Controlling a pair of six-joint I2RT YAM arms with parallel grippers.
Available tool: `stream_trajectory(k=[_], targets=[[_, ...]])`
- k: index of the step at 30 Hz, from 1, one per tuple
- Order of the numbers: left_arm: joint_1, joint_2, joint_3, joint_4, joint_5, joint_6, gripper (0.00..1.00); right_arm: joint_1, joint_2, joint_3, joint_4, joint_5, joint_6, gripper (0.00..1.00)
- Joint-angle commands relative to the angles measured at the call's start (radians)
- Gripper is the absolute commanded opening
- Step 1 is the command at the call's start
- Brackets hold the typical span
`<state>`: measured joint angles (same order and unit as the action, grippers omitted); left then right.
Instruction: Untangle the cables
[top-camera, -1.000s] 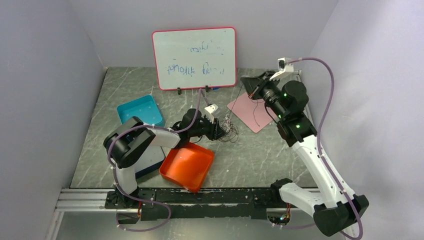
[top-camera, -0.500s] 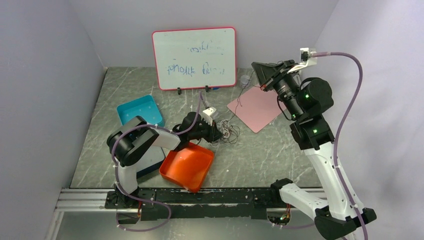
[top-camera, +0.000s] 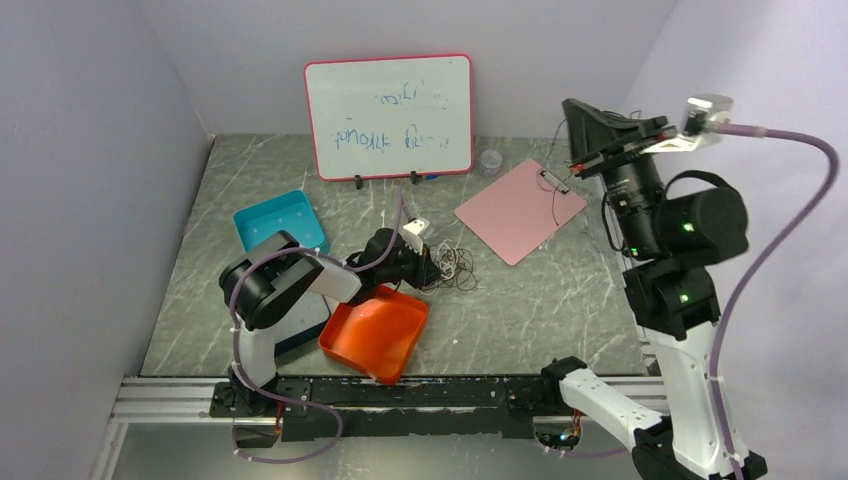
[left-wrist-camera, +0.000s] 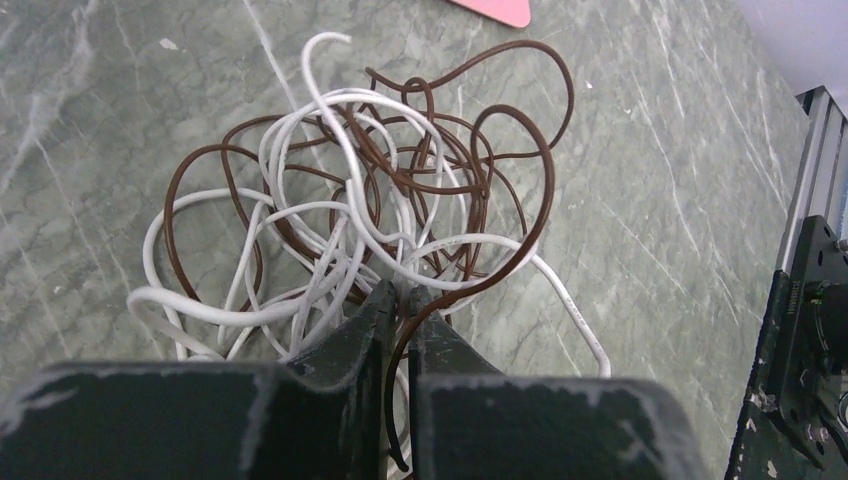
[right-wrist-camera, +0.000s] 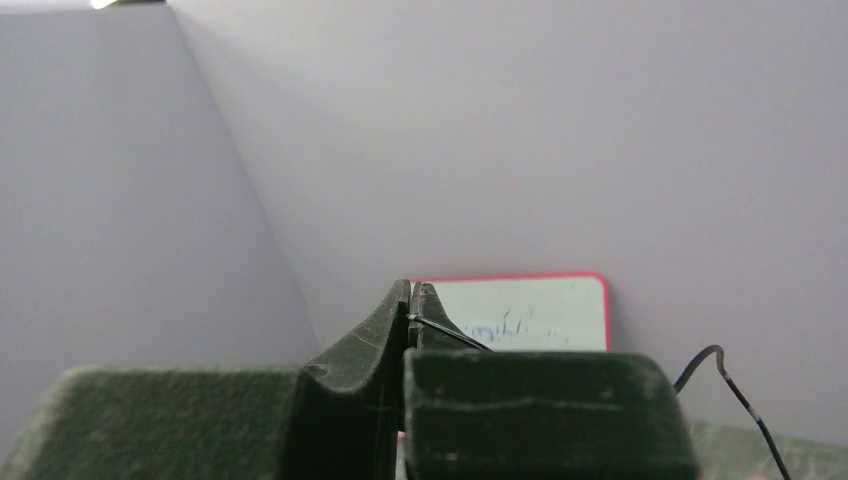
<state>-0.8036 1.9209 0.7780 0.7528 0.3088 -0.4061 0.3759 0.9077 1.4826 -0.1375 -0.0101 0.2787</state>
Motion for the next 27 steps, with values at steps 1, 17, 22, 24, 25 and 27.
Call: stream_trajectory(k=[1, 17, 22, 24, 25, 27], targets=[[-0.008, 0.022, -0.013, 0.032, -0.024, -0.001, 0.08, -0.008, -0.013, 0.056, -0.022, 0.049, -0.067, 0.0], [-0.008, -0.287, 0.016, -0.179, -0.096, 0.026, 0.42, -0.007, 0.01, -0.009, -0.111, -0.03, -0.123, 0.0], [-0.008, -0.461, 0.013, -0.277, -0.165, 0.029, 0.58, -0.008, 0.011, -0.082, -0.09, -0.078, -0.123, 0.0], [-0.008, -0.527, 0.022, -0.352, -0.221, 0.065, 0.62, -0.008, 0.006, -0.107, -0.076, -0.078, -0.124, 0.0], [-0.008, -0.56, 0.029, -0.391, -0.246, 0.073, 0.62, -0.008, 0.006, -0.117, -0.069, -0.077, -0.124, 0.0], [-0.007, -0.632, 0.039, -0.476, -0.315, 0.086, 0.63, -0.008, 0.008, -0.134, -0.059, -0.077, -0.122, 0.0]])
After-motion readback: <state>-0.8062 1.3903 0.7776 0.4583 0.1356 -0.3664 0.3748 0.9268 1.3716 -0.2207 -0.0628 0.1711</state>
